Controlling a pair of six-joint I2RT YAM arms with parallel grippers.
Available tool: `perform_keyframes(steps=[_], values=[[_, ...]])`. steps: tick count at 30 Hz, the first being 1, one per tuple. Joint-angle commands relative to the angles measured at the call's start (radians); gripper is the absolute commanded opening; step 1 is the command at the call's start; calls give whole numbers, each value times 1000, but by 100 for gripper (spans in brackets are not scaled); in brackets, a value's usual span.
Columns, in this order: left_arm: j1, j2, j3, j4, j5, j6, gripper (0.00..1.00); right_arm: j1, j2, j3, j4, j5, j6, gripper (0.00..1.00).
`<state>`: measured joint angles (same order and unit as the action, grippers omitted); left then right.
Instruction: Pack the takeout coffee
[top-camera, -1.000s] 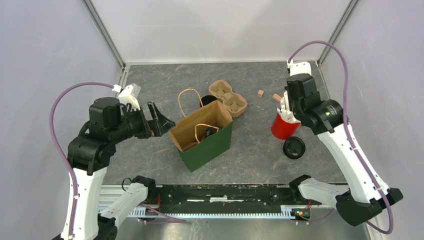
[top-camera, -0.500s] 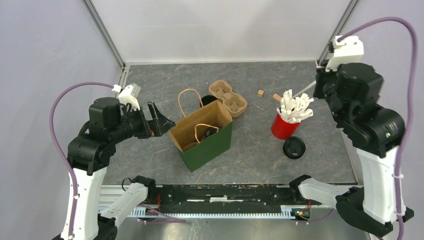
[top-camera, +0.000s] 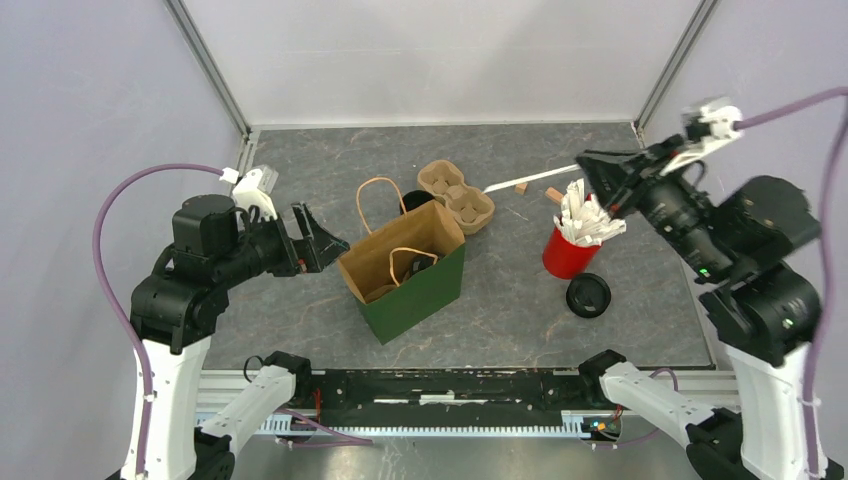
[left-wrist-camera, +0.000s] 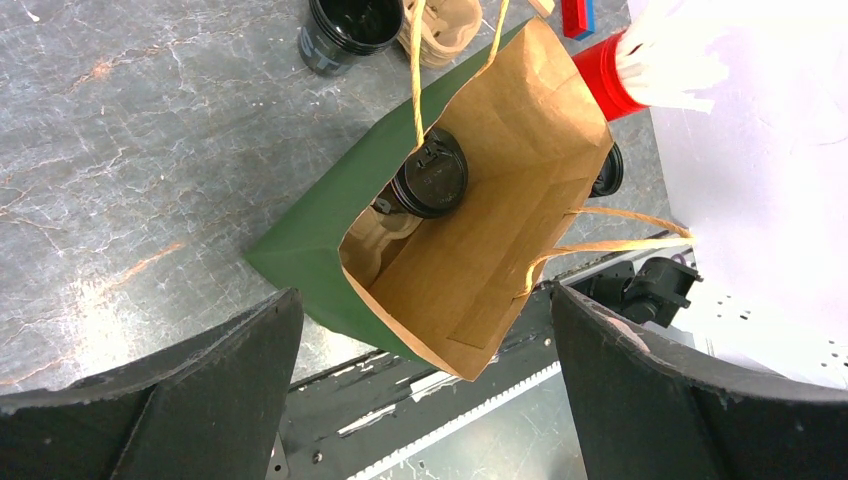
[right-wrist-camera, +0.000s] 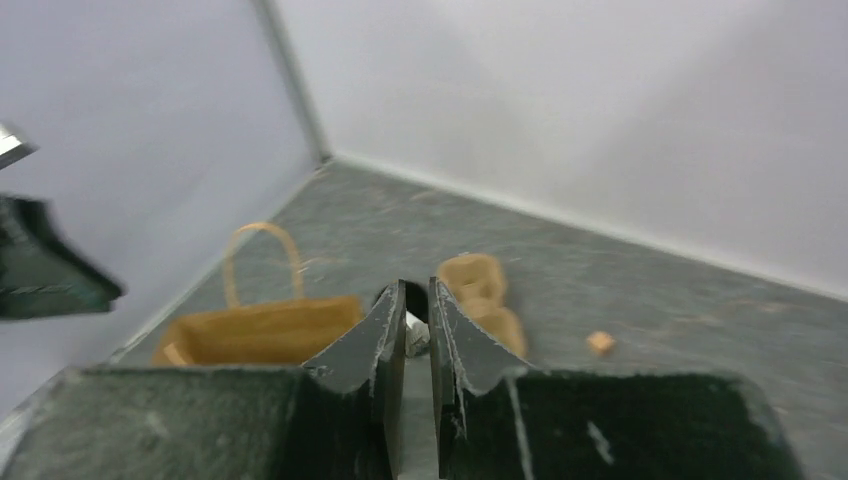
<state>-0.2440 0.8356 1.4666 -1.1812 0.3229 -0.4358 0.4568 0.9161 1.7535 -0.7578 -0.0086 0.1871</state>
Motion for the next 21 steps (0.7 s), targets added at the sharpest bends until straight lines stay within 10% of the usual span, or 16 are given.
perform_keyframes(steps=[1,21], values=[[-1,-7,30,-1,1,19,100,-1,-2,-160,202,-307,185,18],[-1,-32,17,-15,-38,29,100,172,64,-676,780,-332,485,19]])
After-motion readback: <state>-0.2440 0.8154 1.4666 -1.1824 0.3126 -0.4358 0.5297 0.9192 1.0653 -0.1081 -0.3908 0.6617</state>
